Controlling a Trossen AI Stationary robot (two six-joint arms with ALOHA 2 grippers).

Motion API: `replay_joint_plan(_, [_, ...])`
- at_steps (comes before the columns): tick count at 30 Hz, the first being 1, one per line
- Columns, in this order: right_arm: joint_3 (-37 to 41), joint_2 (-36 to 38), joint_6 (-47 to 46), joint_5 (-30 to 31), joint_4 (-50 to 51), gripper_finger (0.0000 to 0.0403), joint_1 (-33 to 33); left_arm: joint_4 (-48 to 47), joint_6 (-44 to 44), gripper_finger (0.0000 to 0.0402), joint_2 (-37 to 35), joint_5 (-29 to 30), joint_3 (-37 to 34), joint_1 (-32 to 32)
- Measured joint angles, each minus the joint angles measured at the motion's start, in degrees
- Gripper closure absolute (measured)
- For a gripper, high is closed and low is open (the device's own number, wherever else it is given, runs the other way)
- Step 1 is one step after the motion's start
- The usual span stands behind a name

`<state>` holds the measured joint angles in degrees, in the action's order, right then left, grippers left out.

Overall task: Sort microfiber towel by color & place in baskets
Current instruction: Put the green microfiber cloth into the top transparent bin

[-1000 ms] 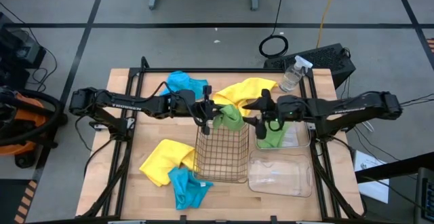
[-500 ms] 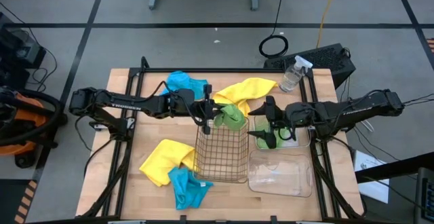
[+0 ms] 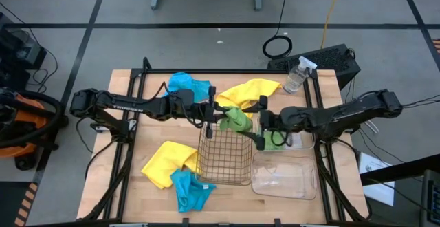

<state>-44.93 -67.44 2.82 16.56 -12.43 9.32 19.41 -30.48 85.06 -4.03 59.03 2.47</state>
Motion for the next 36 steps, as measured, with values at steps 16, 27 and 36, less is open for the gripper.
replay_joint_plan(16, [0.04,-7.72,3.32,-0.60,-10.78,0.0275,-2.71,2.79,3.02,0.0382,-0.02,-8.09,0.02,-1.21])
replay_joint_plan(27, [0.11,-5.94,2.77,1.89,-5.95,0.0371,-2.51,-4.03,19.21,0.0284,-0.12,-6.32,0.13,-0.20])
replay_joint_plan(36, [0.07,0.03,-6.66,6.68,9.84,0.0387,-0.70,-18.32,26.23,0.0133,0.07,-5.71,-0.07,-0.07])
